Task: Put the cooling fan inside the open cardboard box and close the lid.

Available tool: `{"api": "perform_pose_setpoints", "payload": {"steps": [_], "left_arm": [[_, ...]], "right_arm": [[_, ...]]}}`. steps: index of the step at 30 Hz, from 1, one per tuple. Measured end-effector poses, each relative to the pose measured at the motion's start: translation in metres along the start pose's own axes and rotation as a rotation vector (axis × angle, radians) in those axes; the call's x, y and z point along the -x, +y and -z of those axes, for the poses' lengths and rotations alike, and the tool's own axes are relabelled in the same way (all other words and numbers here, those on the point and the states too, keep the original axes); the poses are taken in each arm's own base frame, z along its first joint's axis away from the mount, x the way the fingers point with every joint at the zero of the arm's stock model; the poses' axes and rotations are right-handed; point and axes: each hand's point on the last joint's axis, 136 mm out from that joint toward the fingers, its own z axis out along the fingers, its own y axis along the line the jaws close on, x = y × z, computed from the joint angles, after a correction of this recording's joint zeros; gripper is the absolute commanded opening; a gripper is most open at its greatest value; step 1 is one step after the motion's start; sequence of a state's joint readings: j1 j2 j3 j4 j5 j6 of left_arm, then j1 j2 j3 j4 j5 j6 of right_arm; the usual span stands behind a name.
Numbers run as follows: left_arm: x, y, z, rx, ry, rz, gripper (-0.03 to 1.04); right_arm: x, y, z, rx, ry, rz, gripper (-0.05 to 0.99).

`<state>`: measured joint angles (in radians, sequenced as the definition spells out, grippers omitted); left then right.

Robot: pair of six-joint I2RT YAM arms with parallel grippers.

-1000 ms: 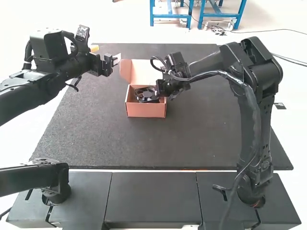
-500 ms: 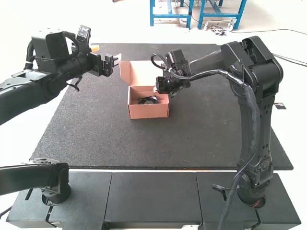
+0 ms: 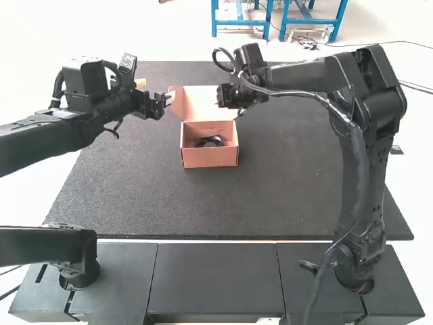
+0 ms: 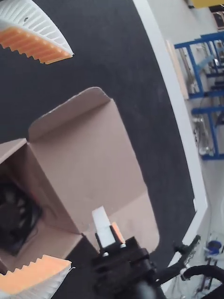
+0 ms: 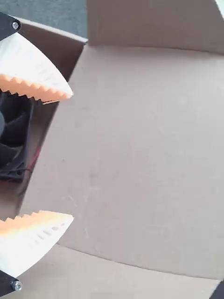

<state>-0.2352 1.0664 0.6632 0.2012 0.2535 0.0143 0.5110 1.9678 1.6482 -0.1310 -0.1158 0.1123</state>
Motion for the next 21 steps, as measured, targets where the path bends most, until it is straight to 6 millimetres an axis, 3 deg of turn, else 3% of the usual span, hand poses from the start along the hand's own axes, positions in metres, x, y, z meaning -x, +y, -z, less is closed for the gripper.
{"api": "perform_pose_setpoints", "payload": {"steps": [3, 6, 10, 12, 21], "left_arm": [[-0.005, 0.008, -0.010, 0.013, 0.000, 0.002, 0.97], [-0.011, 0.018, -0.017, 0.035, 0.012, 0.014, 0.97], [-0.005, 0.032, -0.021, 0.063, 0.002, 0.029, 0.97], [-0.001, 0.037, -0.020, 0.076, -0.011, 0.032, 0.97], [-0.001, 0.058, -0.014, 0.112, -0.010, 0.052, 0.97]], "right_arm": [[0.030, -0.015, 0.016, -0.043, -0.070, 0.027, 0.58], [0.052, -0.048, 0.029, -0.106, -0.118, 0.022, 0.58], [0.056, -0.094, 0.038, -0.191, -0.128, -0.006, 0.58], [0.058, -0.106, 0.041, -0.214, -0.132, -0.011, 0.58], [0.046, -0.095, 0.031, -0.198, -0.114, 0.011, 0.58]]}}
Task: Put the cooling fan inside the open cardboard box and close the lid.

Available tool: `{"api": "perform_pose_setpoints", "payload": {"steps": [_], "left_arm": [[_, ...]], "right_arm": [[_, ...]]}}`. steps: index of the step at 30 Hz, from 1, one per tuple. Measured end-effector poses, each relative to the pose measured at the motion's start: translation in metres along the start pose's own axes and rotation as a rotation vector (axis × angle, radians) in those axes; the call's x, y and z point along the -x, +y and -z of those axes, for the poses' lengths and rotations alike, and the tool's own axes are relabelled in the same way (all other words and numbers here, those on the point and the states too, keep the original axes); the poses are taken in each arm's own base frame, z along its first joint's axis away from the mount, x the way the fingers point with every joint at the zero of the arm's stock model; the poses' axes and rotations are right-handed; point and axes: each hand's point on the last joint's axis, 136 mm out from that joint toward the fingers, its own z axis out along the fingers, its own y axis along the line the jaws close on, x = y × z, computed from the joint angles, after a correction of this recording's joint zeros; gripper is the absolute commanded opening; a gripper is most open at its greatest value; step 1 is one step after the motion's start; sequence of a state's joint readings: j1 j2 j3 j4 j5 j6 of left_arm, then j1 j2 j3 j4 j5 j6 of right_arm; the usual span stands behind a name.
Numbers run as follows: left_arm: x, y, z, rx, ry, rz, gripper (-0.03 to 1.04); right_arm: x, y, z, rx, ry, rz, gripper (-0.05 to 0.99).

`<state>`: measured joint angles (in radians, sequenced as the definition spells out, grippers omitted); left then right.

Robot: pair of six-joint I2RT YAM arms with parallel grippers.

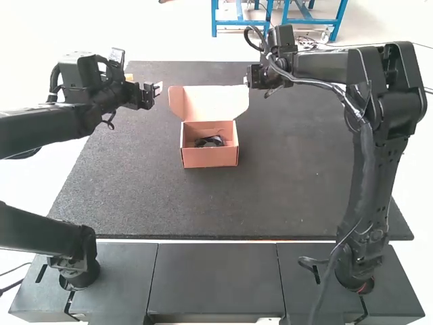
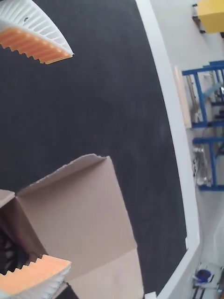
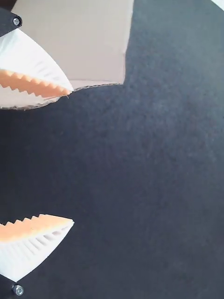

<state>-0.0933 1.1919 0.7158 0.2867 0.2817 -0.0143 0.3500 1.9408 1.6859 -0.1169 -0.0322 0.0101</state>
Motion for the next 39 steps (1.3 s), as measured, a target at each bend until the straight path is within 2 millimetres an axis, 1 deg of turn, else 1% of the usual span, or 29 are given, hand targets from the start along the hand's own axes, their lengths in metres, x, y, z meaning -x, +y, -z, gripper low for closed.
{"api": "perform_pose_setpoints", "payload": {"steps": [2, 5, 8, 12, 18, 23, 24, 26, 30, 34, 39], "left_arm": [[0.000, 0.006, 0.001, 0.011, -0.001, 0.005, 0.97], [0.000, 0.012, 0.003, 0.024, -0.001, 0.008, 0.97], [0.000, 0.012, 0.003, 0.018, -0.002, 0.008, 0.97], [0.000, 0.009, 0.003, 0.003, -0.003, 0.008, 0.97], [0.001, 0.007, 0.003, -0.007, -0.005, 0.007, 0.97], [0.002, 0.007, 0.003, -0.010, -0.013, 0.005, 0.97], [0.002, 0.007, 0.003, -0.010, -0.013, 0.005, 0.97], [0.002, 0.007, 0.003, -0.010, -0.013, 0.005, 0.97], [0.002, 0.007, 0.003, -0.011, -0.012, 0.005, 0.97], [0.001, 0.007, 0.003, -0.011, -0.008, 0.007, 0.97], [-0.001, 0.006, 0.003, -0.011, 0.001, 0.009, 0.97]], "right_arm": [[-0.002, 0.007, -0.003, 0.010, 0.001, 0.008, 0.58], [-0.010, 0.017, -0.009, 0.025, 0.020, 0.019, 0.58], [-0.021, 0.022, -0.018, 0.031, 0.046, 0.024, 0.58], [-0.032, 0.020, -0.026, 0.025, 0.069, 0.024, 0.58], [-0.029, 0.016, -0.026, 0.011, 0.059, 0.025, 0.57], [-0.027, 0.004, -0.026, -0.005, 0.054, 0.028, 0.57], [-0.027, 0.002, -0.026, -0.008, 0.054, 0.026, 0.56], [-0.027, 0.001, -0.026, -0.011, 0.054, 0.029, 0.50], [-0.027, 0.001, -0.026, -0.011, 0.054, 0.032, 0.49], [-0.028, 0.001, -0.026, -0.010, 0.058, 0.032, 0.30], [-0.031, 0.003, -0.026, 0.000, 0.074, 0.015, 0.19]]}}
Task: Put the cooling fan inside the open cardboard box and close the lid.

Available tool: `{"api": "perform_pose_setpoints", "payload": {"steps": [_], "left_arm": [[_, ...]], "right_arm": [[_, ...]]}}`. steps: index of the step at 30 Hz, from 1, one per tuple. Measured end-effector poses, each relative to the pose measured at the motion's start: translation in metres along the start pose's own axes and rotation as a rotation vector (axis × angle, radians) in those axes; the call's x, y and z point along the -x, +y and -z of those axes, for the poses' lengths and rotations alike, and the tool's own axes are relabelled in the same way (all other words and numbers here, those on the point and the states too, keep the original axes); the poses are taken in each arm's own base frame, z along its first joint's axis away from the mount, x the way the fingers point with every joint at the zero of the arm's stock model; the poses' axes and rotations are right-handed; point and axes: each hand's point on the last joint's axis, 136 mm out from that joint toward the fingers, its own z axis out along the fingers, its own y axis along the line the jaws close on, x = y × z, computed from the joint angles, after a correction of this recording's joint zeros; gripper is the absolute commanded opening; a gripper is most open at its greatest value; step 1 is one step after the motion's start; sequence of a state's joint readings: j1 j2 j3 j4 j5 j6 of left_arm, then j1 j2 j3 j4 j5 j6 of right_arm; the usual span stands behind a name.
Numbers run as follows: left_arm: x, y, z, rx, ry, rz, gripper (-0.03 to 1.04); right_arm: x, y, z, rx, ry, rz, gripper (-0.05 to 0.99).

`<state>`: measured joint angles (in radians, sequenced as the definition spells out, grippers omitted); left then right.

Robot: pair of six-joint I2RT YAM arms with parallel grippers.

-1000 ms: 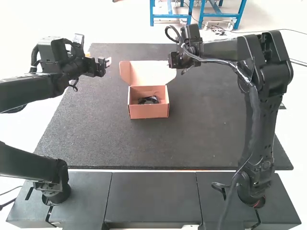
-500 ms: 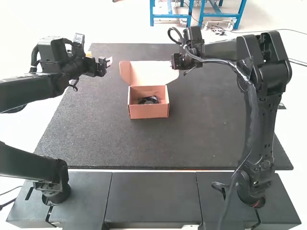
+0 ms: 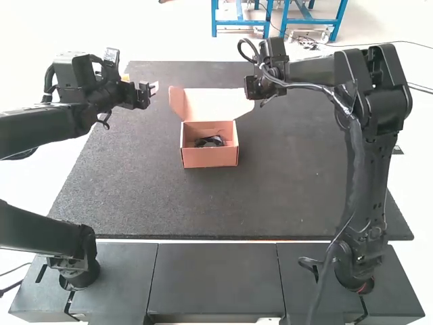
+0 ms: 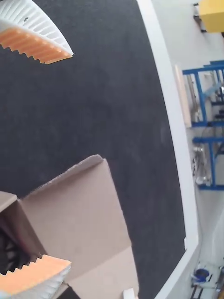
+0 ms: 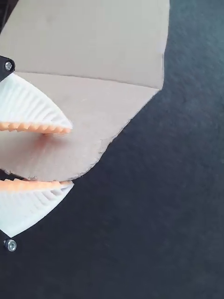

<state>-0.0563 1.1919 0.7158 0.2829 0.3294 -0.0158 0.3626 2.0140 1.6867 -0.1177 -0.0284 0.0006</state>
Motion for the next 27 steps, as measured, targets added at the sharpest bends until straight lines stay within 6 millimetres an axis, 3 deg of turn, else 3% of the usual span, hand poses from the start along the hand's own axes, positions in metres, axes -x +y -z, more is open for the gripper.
{"api": "perform_pose_setpoints", "payload": {"steps": [5, 7, 19, 27], "left_arm": [[-0.002, 0.000, 0.000, 0.000, 0.006, 0.002, 0.97], [-0.002, 0.000, 0.000, -0.001, 0.008, 0.003, 0.97], [0.002, -0.001, 0.004, 0.000, 0.001, 0.000, 0.97], [0.010, -0.001, 0.003, 0.001, -0.035, -0.012, 0.97]], "right_arm": [[0.002, 0.005, 0.001, 0.027, -0.002, -0.030, 0.11], [0.004, 0.007, 0.002, 0.040, -0.004, -0.040, -0.01], [0.008, 0.015, 0.005, 0.083, -0.011, -0.055, -0.02], [0.013, 0.023, 0.020, 0.116, -0.008, -0.051, -0.02]]}}
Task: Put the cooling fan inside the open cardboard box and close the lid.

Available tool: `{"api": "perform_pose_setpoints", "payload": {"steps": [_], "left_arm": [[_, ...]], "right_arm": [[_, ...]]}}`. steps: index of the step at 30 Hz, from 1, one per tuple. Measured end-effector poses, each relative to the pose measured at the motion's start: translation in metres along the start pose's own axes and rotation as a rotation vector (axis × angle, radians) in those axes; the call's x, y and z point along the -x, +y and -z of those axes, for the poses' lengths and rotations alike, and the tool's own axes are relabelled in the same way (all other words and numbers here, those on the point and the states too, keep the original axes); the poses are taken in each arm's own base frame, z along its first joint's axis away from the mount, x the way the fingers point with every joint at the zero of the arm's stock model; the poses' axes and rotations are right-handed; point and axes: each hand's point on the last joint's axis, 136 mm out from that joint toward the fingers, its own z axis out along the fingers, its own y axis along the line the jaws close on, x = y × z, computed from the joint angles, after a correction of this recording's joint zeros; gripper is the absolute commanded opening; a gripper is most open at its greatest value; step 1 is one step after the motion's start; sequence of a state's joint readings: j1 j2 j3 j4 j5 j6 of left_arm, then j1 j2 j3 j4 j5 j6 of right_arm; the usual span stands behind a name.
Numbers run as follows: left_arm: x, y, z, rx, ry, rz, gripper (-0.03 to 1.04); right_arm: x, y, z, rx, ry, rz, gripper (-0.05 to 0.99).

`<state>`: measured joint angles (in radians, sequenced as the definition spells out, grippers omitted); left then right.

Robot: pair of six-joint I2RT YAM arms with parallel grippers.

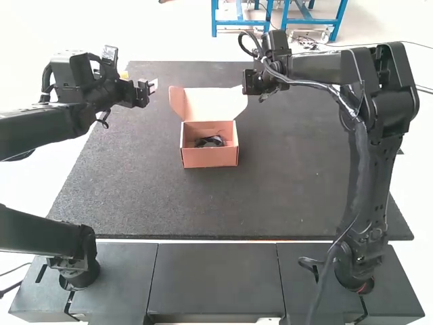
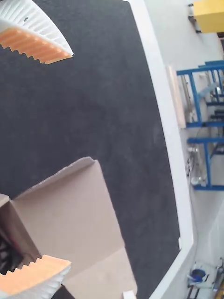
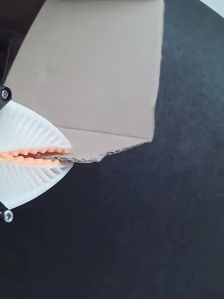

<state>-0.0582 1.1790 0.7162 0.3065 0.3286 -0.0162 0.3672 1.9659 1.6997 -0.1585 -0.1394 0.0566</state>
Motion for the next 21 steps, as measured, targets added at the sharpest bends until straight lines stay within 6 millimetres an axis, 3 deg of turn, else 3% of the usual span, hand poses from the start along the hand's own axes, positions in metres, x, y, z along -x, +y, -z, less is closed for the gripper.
{"api": "perform_pose_setpoints", "payload": {"steps": [10, 18, 21], "left_arm": [[-0.024, -0.025, -0.050, -0.091, 0.084, 0.027, 0.97], [-0.038, -0.027, -0.060, -0.099, 0.113, 0.043, 0.97], [-0.036, -0.026, -0.060, -0.094, 0.105, 0.042, 0.97]], "right_arm": [[-0.002, 0.014, 0.017, 0.028, -0.001, 0.011, -0.02], [0.008, 0.024, 0.031, 0.053, -0.025, 0.019, -0.02], [0.002, 0.024, 0.036, 0.058, -0.015, 0.018, -0.02]]}}
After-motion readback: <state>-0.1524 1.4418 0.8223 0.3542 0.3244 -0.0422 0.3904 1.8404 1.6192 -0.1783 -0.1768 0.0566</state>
